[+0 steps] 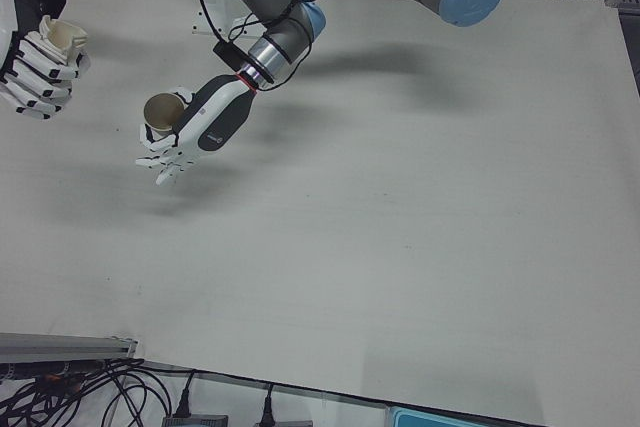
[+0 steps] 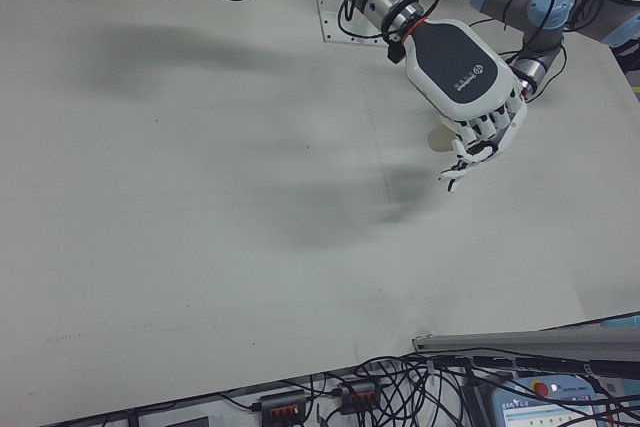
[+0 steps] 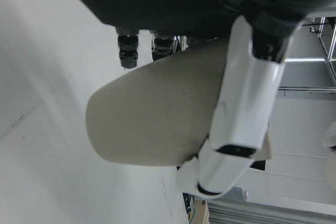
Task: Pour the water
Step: 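Tilt the white cup over the beige cup held by the left hand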
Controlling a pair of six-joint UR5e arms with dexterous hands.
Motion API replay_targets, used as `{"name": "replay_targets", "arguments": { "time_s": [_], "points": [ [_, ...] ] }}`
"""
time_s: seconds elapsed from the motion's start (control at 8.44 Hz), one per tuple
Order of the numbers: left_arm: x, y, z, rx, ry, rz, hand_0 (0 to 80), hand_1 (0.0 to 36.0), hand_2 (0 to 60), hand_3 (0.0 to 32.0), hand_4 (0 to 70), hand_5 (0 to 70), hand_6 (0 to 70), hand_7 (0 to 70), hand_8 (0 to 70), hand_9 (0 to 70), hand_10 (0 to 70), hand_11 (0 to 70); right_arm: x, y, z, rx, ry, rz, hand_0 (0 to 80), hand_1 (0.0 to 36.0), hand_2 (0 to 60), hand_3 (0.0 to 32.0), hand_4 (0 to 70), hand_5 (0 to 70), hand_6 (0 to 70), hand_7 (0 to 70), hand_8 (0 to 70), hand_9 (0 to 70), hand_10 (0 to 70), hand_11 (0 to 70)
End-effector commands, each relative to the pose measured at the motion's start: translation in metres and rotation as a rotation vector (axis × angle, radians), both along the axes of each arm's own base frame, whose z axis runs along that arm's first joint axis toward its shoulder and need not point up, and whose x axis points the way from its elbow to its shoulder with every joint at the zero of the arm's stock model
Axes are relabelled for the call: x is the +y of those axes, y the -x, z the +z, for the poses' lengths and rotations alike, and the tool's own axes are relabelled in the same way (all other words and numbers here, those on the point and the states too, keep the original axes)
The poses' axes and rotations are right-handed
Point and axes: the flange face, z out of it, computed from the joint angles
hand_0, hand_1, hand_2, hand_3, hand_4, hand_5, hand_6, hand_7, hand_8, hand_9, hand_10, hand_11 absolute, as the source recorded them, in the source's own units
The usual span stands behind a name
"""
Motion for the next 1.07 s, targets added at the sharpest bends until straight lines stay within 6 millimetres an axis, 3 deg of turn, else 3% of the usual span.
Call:
{"name": "replay_targets", "arguments": {
  "time_s": [0.0, 0.59, 0.71, 0.83, 0.95],
  "points": [
    [0.000, 0.000, -0.018, 0.016, -0.008, 0.000, 80.0, 36.0, 60.0, 0.0, 32.0, 70.0, 14.2, 23.3, 5.5, 4.0, 6.8, 14.2, -0.004, 0.029, 0.012, 0.098, 0.016, 0.021, 80.0, 36.0, 60.0, 0.0, 37.6, 70.0, 54.0, 70.0, 39.1, 53.2, 33.2, 51.3],
    [-0.005, 0.005, -0.035, 0.049, -0.044, -0.041, 79.3, 36.0, 60.0, 0.0, 30.5, 70.0, 11.6, 21.1, 4.6, 3.5, 7.4, 14.6, -0.002, 0.030, 0.017, 0.102, 0.023, 0.028, 80.0, 36.0, 60.0, 0.0, 36.3, 70.0, 52.8, 70.0, 38.7, 52.6, 33.8, 52.0],
    [-0.013, 0.009, -0.040, 0.099, -0.074, -0.062, 68.6, 36.0, 60.0, 0.0, 29.4, 70.0, 10.2, 19.6, 4.0, 3.0, 7.4, 14.2, 0.000, 0.026, 0.016, 0.091, 0.018, 0.027, 80.0, 36.0, 60.0, 0.0, 35.9, 70.0, 52.4, 70.0, 38.7, 52.7, 34.0, 52.4],
    [-0.016, 0.016, -0.040, 0.106, -0.078, -0.077, 64.1, 36.0, 60.0, 0.0, 29.2, 70.0, 9.4, 18.9, 3.7, 2.7, 7.2, 13.9, 0.002, 0.006, 0.011, 0.056, 0.003, 0.044, 80.0, 36.0, 60.0, 0.0, 33.4, 70.0, 50.9, 70.0, 38.2, 51.9, 34.2, 52.7],
    [-0.015, 0.019, -0.028, 0.101, -0.073, -0.078, 62.4, 36.0, 60.0, 0.0, 28.8, 70.0, 8.7, 18.2, 3.5, 2.5, 7.3, 13.8, -0.004, -0.041, 0.007, 0.004, -0.018, 0.097, 80.0, 36.0, 60.0, 0.0, 30.8, 70.0, 49.4, 70.0, 37.5, 51.0, 34.3, 52.8]
  ]
}}
